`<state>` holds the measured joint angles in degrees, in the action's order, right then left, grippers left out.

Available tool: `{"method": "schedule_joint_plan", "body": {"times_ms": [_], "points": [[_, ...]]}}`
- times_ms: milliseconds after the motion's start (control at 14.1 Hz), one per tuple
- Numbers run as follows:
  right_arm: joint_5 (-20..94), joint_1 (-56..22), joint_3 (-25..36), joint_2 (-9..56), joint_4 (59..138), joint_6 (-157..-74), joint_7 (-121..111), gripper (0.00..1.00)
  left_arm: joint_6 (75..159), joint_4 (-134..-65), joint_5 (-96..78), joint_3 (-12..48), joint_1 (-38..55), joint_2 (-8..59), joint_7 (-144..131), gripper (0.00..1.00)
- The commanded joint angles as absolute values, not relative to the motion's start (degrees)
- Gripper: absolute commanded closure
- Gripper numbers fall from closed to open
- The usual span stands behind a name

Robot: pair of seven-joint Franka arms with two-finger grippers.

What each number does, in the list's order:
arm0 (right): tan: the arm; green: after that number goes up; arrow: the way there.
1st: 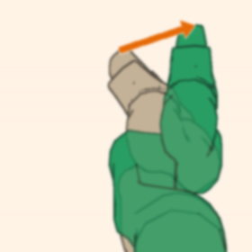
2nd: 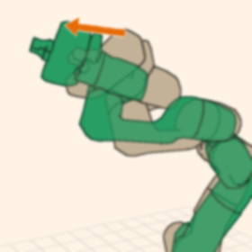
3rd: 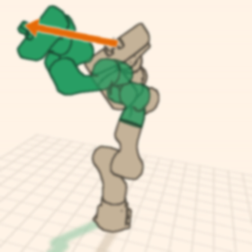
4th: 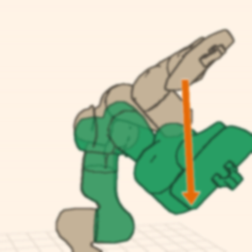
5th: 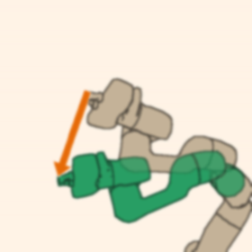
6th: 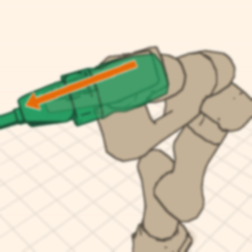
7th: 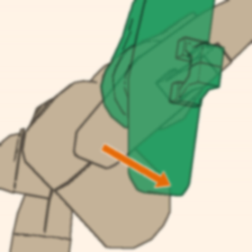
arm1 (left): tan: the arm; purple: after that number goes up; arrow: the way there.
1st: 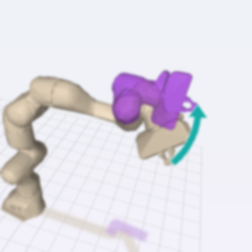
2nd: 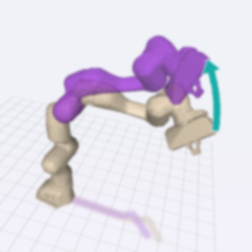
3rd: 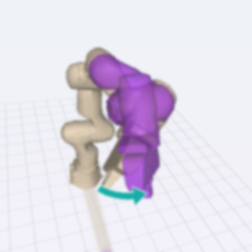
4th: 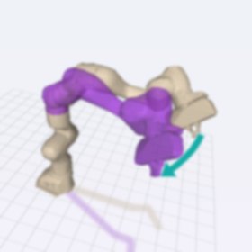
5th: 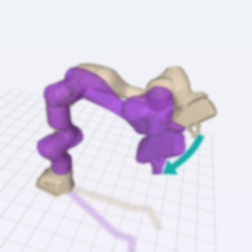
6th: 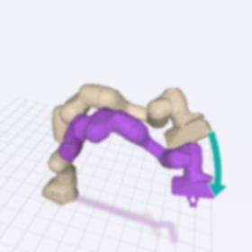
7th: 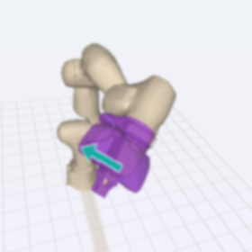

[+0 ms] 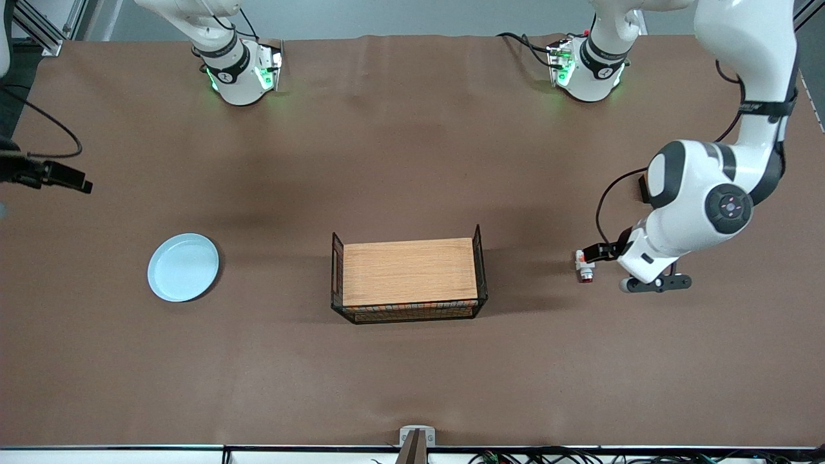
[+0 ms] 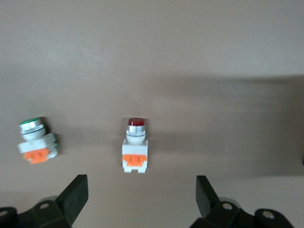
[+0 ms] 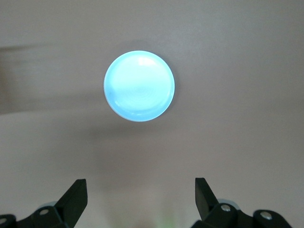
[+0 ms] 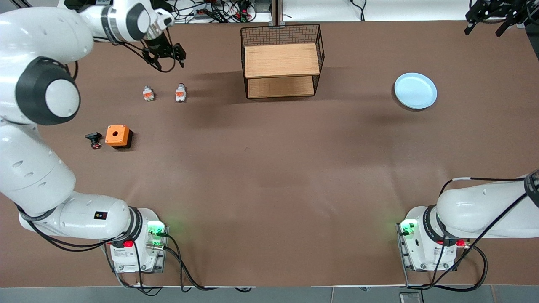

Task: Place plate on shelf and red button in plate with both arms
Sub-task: 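Grasp the red button with the left gripper while the right gripper reaches the plate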

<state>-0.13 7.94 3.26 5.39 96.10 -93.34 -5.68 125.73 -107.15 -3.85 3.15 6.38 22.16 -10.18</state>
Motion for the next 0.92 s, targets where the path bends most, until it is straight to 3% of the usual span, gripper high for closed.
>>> {"method": "schedule_joint_plan", "body": {"times_ms": [0,355,852], "points": [[-0.26,10.63,2.72,10.18,93.69,-95.44,-9.05,0.00,129.10,-106.79,-0.20,3.08,6.59,25.65,-10.28,0.00],[-0.18,12.13,2.72,11.69,100.62,-106.15,-10.81,0.00,132.54,-106.79,0.79,3.08,6.68,30.23,-10.28,0.00],[-0.09,12.83,2.64,13.61,114.86,-129.87,-10.99,0.00,133.15,-106.88,0.79,3.08,6.77,32.78,-10.28,0.00]]}}
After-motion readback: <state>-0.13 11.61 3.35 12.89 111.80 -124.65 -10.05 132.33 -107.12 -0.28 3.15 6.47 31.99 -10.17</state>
